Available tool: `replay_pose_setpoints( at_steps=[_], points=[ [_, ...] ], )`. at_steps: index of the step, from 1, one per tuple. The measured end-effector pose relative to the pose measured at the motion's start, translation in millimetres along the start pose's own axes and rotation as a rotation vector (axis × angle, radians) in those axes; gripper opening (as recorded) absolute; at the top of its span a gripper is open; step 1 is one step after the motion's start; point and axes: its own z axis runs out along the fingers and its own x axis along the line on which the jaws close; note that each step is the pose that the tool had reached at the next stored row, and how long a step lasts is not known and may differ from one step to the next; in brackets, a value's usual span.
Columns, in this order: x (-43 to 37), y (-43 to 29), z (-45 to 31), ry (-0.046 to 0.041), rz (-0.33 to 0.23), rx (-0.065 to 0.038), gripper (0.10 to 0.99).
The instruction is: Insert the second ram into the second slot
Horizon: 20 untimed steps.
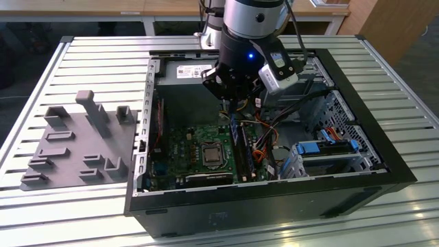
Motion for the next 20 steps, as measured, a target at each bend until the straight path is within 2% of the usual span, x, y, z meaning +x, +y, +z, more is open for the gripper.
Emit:
replay_pose_setpoints(
  at_steps=[20],
  points=[
    [-2.2, 0.0, 6.8, -0.0002, 0.0, 0.0, 0.114]
  ],
)
